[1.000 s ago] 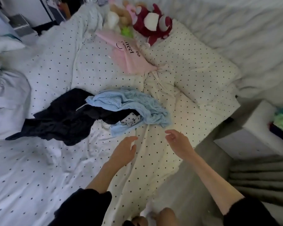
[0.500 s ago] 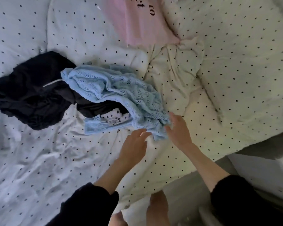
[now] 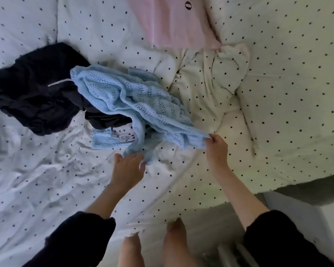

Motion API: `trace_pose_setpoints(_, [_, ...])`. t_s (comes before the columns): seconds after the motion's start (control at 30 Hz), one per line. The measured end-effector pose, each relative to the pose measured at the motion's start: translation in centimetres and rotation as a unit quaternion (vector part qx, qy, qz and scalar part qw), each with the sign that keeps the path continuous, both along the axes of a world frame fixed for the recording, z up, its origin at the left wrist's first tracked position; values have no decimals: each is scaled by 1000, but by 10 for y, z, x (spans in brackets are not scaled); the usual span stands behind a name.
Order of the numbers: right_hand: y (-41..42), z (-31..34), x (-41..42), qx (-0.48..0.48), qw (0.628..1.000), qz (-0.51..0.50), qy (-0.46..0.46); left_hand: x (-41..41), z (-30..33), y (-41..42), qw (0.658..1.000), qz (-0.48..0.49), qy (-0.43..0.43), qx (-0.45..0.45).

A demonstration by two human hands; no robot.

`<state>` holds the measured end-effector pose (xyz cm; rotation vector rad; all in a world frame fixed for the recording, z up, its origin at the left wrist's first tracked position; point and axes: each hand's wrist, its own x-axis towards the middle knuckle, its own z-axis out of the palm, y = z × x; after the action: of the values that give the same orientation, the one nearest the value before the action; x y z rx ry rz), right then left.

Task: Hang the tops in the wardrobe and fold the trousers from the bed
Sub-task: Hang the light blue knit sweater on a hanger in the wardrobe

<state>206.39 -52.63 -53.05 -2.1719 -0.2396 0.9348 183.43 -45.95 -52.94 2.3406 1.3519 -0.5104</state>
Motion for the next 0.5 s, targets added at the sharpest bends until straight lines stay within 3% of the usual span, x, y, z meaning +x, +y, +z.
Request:
trace_pose_setpoints(0.13, [-5,16,8,18,998,-49,-33,-37,16,4,993,30,112,-21])
trace_pose_setpoints(0.2, [-8,17,11,-6,997,-34,-63,-40,16,2,991,29,120,-42])
trace_pose_setpoints(0.3, [-12,10,10,-100,989,42,-99,-26,16,8,998,62,20,9])
trace_pose_setpoints(0.4, [-9,2,1,-185,962,154,-131,-3,16,32,982,132,-106,82])
trace_pose_setpoints(0.5, [4,3,-12,-157,930,244,-227,12,8,64,984,92,-83,127])
